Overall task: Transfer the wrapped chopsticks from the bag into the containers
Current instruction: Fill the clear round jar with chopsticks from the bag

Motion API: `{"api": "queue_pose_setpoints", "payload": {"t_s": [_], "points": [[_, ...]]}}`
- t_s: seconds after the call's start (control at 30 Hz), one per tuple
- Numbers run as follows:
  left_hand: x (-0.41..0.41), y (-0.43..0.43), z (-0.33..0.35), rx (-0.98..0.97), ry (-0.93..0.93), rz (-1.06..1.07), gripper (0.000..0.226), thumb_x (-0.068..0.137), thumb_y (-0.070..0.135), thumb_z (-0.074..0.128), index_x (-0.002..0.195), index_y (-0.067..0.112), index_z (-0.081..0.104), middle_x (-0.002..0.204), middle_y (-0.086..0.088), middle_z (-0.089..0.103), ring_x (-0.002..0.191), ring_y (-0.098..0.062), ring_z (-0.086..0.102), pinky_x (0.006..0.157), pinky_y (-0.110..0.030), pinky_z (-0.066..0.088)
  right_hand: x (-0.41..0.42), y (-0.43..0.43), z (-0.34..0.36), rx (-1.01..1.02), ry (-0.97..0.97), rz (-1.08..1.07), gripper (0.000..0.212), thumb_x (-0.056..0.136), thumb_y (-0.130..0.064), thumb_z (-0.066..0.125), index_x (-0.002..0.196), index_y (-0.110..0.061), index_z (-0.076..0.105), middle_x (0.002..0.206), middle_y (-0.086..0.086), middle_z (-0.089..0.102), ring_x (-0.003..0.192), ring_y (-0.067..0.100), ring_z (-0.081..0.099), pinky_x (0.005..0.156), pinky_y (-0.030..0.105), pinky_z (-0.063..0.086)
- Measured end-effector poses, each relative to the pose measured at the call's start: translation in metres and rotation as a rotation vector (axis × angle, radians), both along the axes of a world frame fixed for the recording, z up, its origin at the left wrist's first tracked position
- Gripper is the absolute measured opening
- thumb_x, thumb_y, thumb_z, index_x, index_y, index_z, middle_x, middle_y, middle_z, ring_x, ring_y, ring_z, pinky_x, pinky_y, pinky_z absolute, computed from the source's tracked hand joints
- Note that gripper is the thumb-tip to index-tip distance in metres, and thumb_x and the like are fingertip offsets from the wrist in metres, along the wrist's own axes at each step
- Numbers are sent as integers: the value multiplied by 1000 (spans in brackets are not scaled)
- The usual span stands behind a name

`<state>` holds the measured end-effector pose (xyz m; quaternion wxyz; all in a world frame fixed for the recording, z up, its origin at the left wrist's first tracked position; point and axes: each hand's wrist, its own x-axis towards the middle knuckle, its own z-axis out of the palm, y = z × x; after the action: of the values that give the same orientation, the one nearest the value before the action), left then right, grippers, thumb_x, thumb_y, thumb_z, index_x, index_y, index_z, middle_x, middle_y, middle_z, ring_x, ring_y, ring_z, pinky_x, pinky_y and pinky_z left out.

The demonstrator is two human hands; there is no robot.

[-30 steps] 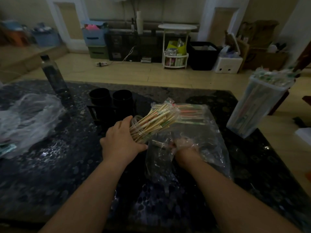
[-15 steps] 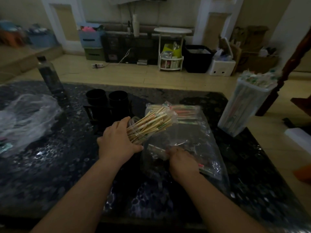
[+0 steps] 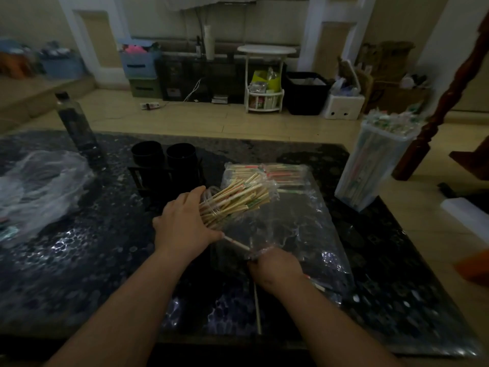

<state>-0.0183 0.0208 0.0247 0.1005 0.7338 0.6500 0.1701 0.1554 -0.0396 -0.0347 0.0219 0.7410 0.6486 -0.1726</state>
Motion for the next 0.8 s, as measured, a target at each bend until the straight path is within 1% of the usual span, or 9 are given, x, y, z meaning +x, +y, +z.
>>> {"api": "queue_pose_setpoints", "payload": {"t_s": [0.07,0.17,0.3,0.37,0.47,0.57,0.63,0.73,0.8], "points": [[0,-1,0,0,11,-1,110,56,60,84,147,38,26,141,6,43,127,-25,42,96,-51,38,-3,1,1,-10,-37,3,37,97,-30,45,126,-15,62,129,13,60,115,30,60,94,35,47],[-1,-2,-2,-8,15,-4,110,56,60,84,147,38,26,141,5,42,128,-25,42,97,-52,38,-5,-3,4,-16,-126,72,35,100,-21,43,129,-10,59,132,15,57,119,31,56,97,36,46],[-5,-1,-3,-1,18,-9,109,56,61,83,147,38,26,141,5,43,127,-25,42,97,-51,39,-6,-7,13,73,-225,141,36,99,-10,41,132,1,50,132,22,52,119,36,53,97,41,45],[-7,0,-2,2,15,-4,109,56,61,83,146,38,26,140,5,43,127,-25,42,97,-50,40,-6,-8,23,87,-234,151,33,97,-9,43,128,-2,54,129,18,56,118,34,57,96,41,46],[-10,3,-2,3,-5,5,110,54,61,84,146,38,27,138,4,45,125,-26,43,98,-51,43,-4,-8,39,100,-183,147,30,96,-13,46,124,-10,56,124,12,62,114,30,61,93,39,48],[-13,4,-3,5,-18,6,111,53,59,86,146,37,28,137,3,46,124,-27,44,98,-52,43,1,-9,51,64,-103,166,32,95,-28,51,126,-21,56,123,9,63,112,29,61,91,38,47],[-13,3,-3,3,-11,4,109,55,57,85,146,37,28,138,2,45,124,-27,44,98,-52,43,4,-9,61,64,-100,174,33,93,-36,53,124,-26,59,121,7,63,109,27,61,88,37,47],[-14,4,-3,23,-4,4,104,59,55,83,146,37,30,138,3,46,124,-27,45,96,-51,43,3,-12,84,82,-123,209,26,90,-37,52,111,-26,63,112,6,63,102,28,62,76,35,43],[-14,4,-3,33,-6,9,99,62,56,82,145,38,30,138,4,47,123,-27,46,94,-51,43,2,-15,100,113,-103,241,21,88,-39,53,102,-28,64,100,3,62,97,26,61,71,33,41]]}}
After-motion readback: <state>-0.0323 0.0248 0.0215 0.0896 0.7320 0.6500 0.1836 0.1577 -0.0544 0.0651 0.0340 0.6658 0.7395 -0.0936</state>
